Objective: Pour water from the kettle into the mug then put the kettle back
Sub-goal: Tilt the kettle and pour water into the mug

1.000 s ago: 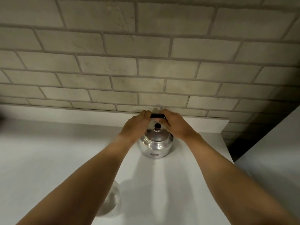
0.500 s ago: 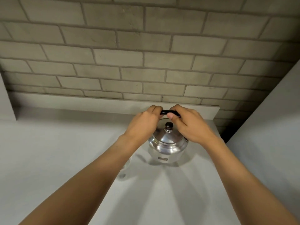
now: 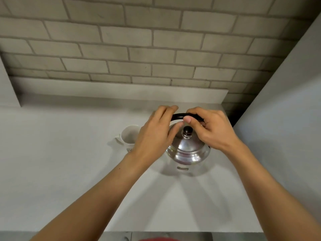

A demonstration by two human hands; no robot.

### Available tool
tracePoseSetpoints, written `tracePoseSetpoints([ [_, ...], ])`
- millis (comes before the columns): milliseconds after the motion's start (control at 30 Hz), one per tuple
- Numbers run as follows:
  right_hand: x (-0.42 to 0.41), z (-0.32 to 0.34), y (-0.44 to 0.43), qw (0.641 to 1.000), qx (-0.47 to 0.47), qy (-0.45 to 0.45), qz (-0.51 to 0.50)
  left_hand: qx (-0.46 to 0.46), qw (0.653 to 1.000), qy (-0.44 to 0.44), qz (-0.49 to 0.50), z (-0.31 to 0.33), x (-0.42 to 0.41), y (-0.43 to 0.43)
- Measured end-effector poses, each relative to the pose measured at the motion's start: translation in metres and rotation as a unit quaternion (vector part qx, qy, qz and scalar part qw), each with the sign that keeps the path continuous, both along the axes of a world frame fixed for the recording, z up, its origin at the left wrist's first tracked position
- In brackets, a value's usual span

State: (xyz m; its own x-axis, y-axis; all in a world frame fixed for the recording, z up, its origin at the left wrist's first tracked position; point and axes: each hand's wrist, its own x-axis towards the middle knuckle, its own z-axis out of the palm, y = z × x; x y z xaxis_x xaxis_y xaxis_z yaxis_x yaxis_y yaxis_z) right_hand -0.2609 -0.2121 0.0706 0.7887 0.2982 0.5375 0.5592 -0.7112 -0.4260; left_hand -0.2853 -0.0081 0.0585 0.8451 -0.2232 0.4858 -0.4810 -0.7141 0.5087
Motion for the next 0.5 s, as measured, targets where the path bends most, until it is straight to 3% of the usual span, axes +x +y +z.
tracePoseSetpoints([
  [133,-0.012,0.002,0.001,1.0,-0.001,0.006,0.008,-0.027,0.99,-0.133,0.023,-0.035,-0.037,-0.003],
  [367,-0.027,0.005,0.008,1.0,0.003,0.021,0.003,0.11,0.99,-0.091,-0.011,-0.067,-0.055,-0.002],
  [500,-0.033,0.002,0.011,0.999,0.015,0.049,0.002,0.109,0.989,-0.095,-0.025,-0.073,-0.064,-0.002],
])
